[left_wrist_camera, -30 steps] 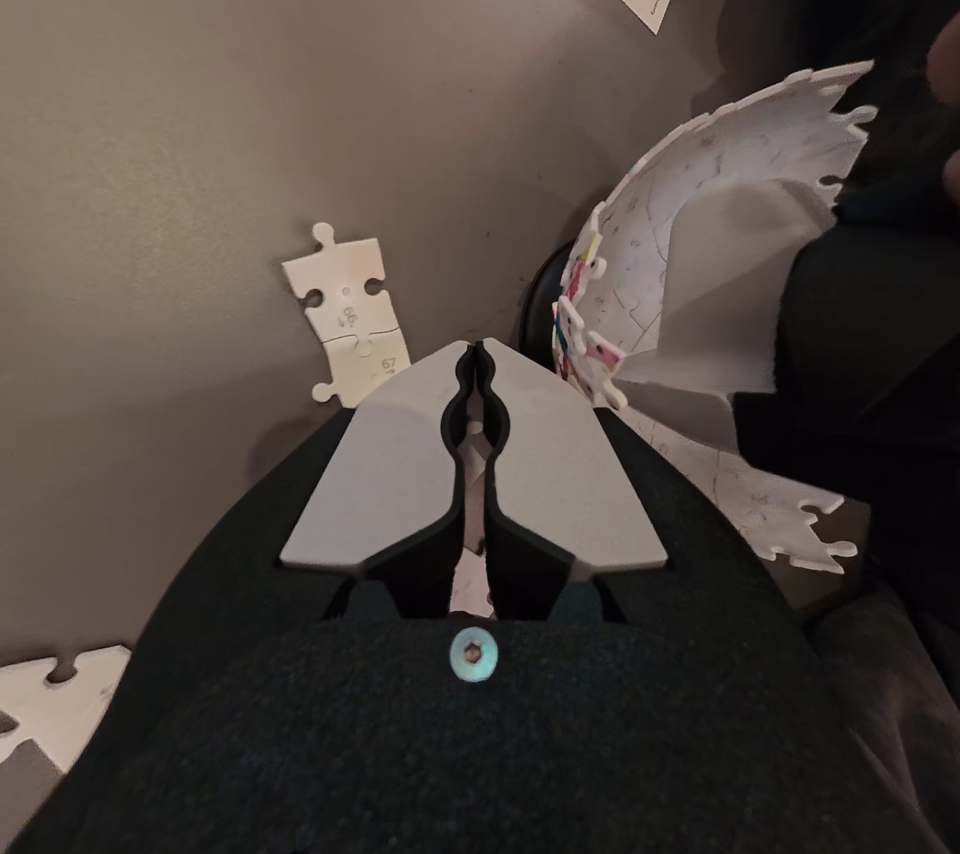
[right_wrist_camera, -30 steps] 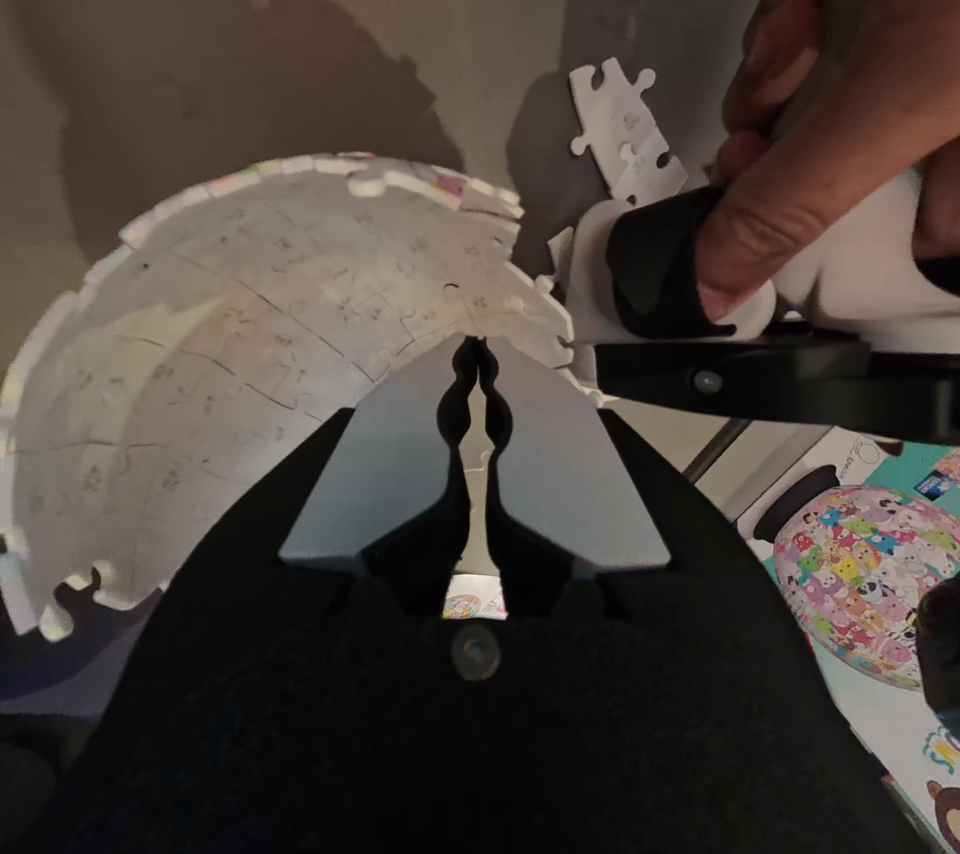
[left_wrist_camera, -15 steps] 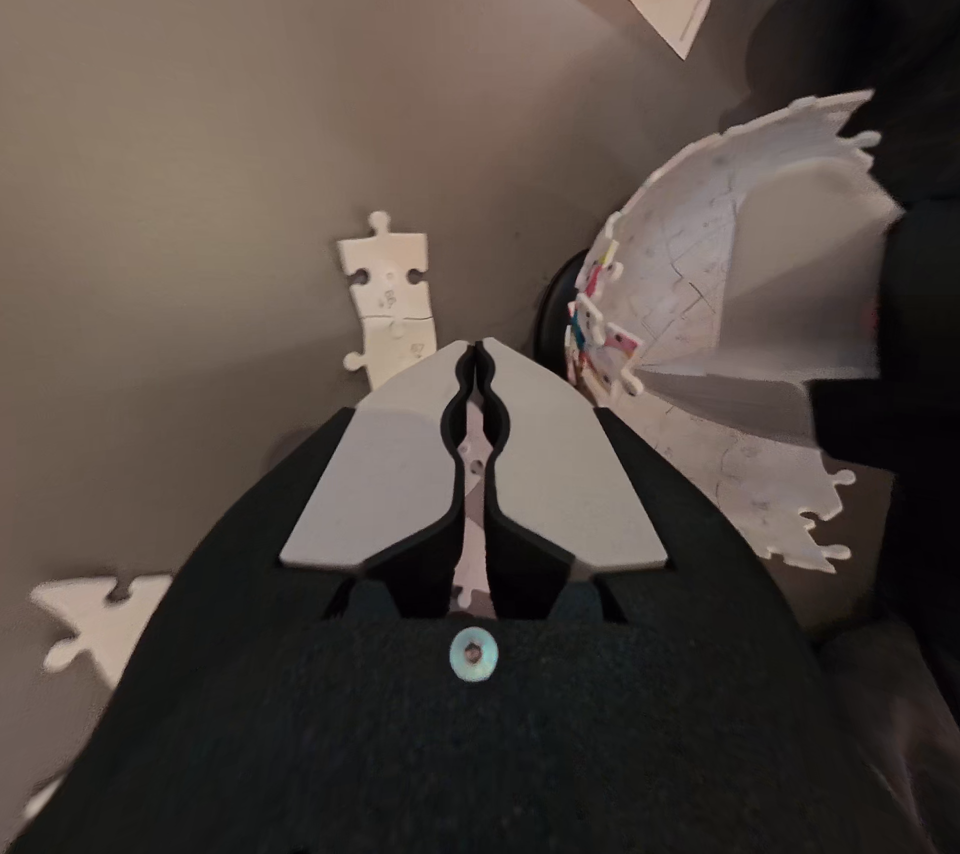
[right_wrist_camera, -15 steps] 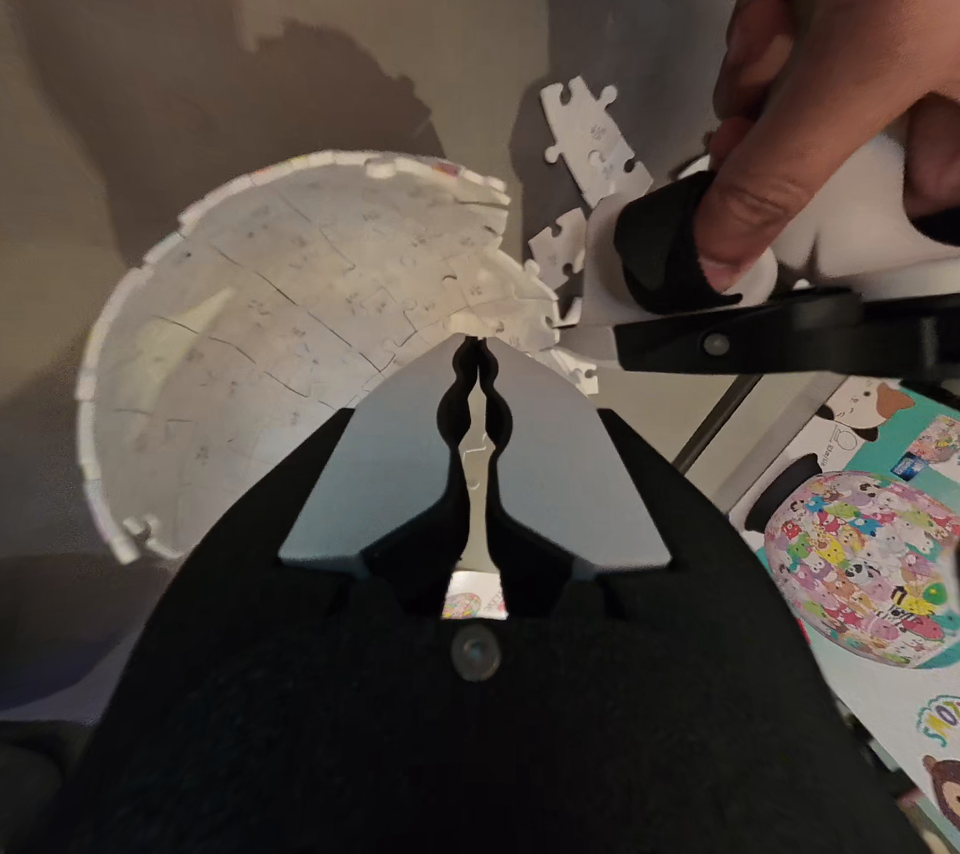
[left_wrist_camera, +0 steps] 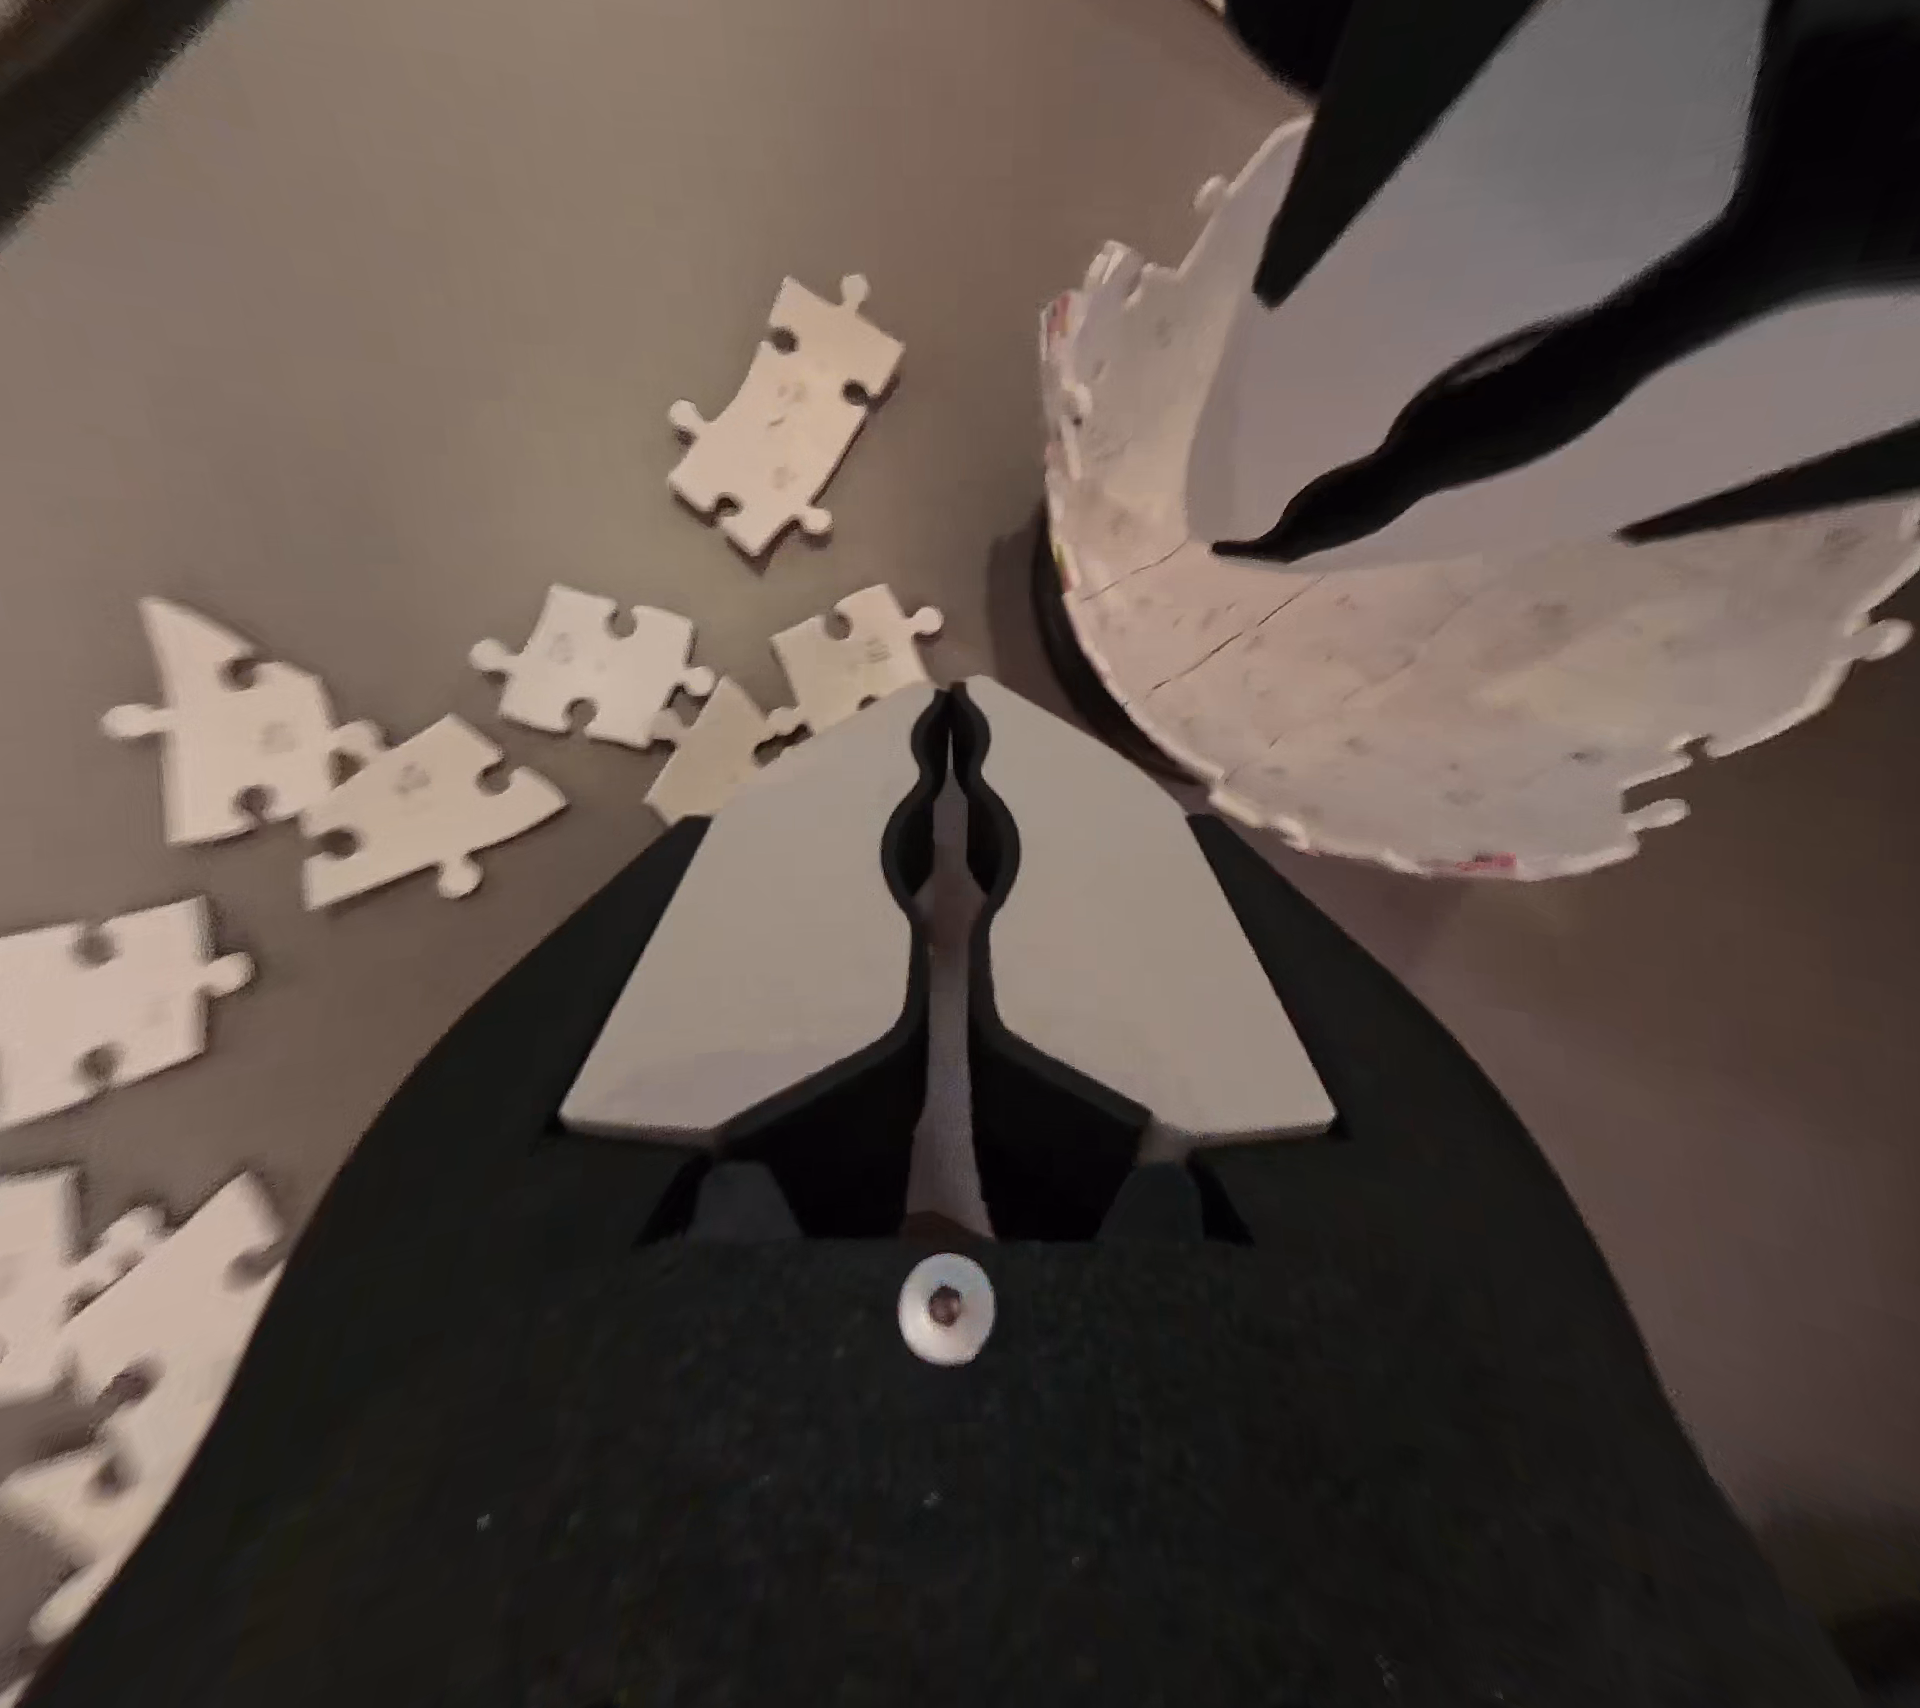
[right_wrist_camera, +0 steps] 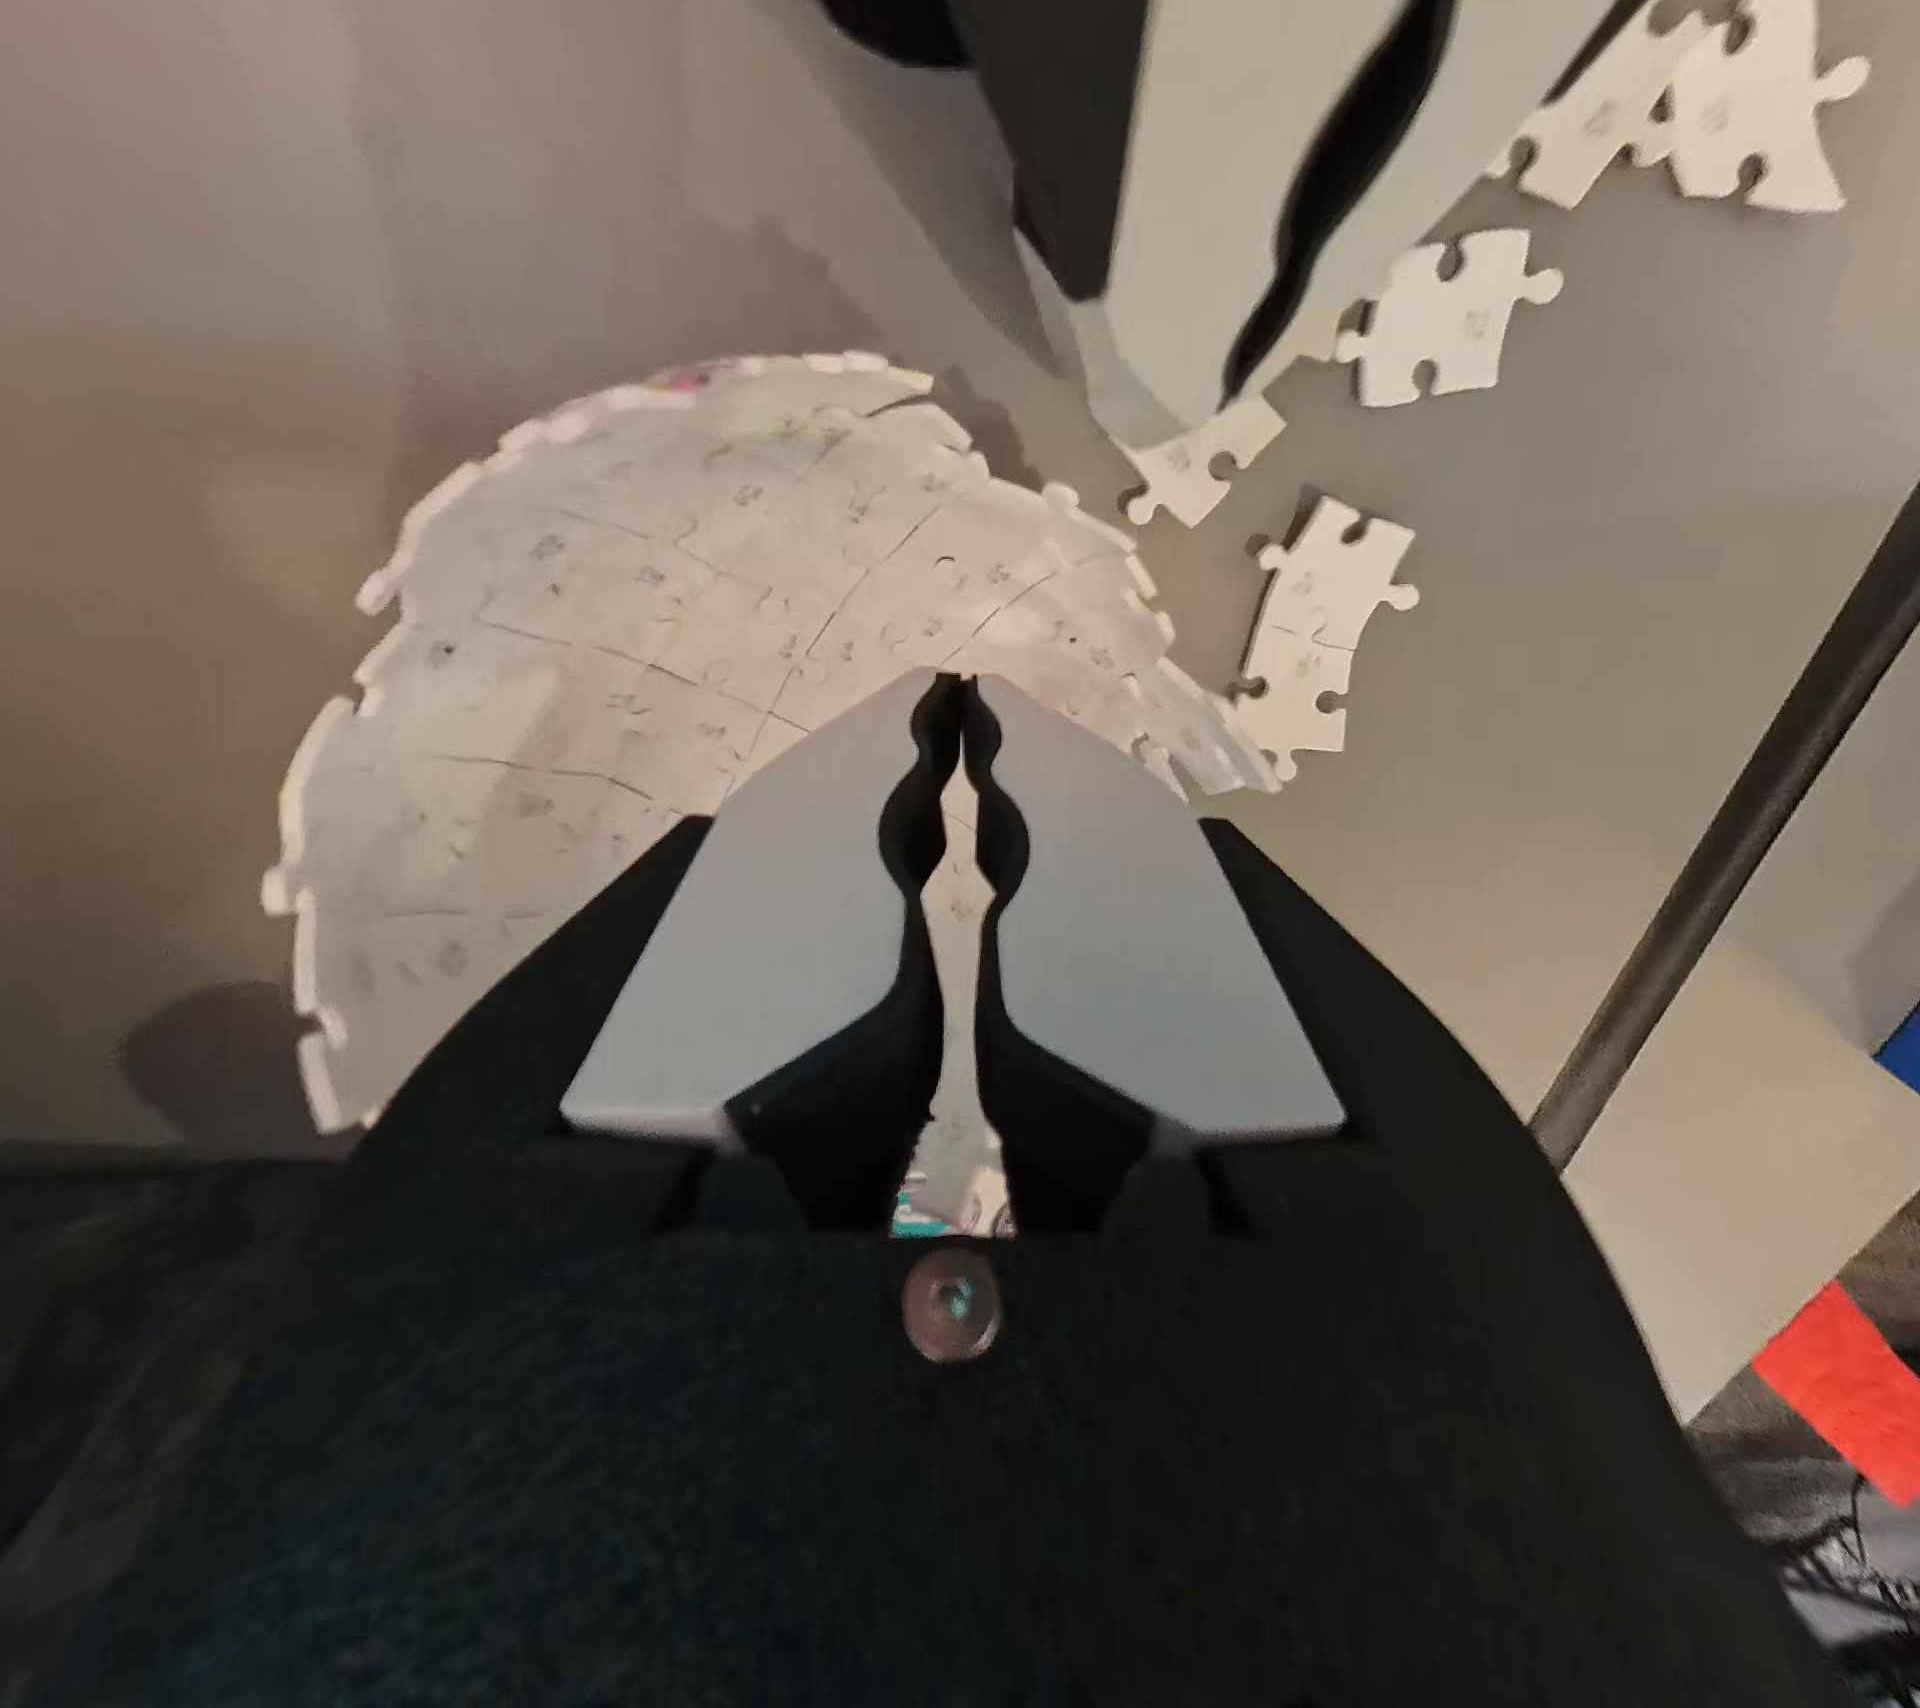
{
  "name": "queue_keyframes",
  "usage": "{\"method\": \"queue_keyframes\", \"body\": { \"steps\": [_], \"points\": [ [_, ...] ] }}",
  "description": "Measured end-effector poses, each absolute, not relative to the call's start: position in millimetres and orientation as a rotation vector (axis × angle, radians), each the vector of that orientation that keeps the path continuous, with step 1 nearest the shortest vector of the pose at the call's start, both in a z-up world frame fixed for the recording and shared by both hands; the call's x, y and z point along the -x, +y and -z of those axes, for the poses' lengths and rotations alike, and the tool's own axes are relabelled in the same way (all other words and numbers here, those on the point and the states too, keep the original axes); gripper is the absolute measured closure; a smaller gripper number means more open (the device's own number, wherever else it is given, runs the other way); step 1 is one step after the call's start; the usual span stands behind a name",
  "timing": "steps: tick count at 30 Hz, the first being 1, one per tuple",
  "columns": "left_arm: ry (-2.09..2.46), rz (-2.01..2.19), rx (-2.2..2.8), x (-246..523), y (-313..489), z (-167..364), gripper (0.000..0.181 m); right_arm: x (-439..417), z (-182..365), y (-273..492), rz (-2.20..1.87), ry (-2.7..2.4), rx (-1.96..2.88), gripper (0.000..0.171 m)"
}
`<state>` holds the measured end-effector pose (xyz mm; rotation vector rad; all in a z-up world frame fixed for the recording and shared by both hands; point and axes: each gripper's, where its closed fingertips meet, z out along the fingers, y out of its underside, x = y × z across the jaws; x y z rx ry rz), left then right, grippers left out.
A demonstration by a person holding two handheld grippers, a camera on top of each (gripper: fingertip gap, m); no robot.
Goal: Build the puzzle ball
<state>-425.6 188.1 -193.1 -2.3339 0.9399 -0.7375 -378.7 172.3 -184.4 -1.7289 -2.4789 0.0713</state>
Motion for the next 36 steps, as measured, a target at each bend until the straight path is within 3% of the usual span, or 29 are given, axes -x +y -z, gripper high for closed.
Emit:
{"method": "queue_keyframes", "body": {
  "steps": [4, 16, 36],
  "points": [
    [0.858, 0.962, 2.348, 416, 194, 196, 0.181, 379, 192, 178, 0.023, -2.501, 1.657, 0.171],
    [0.939, 1.062, 2.403, 399, 188, 211, 0.181, 386, 204, 184, 0.151, -2.543, 1.486, 0.171],
    [0.906, 0.971, 2.447, 422, 192, 206, 0.181, 388, 200, 178, 0.127, -2.552, 1.436, 0.171]
  ]
}}
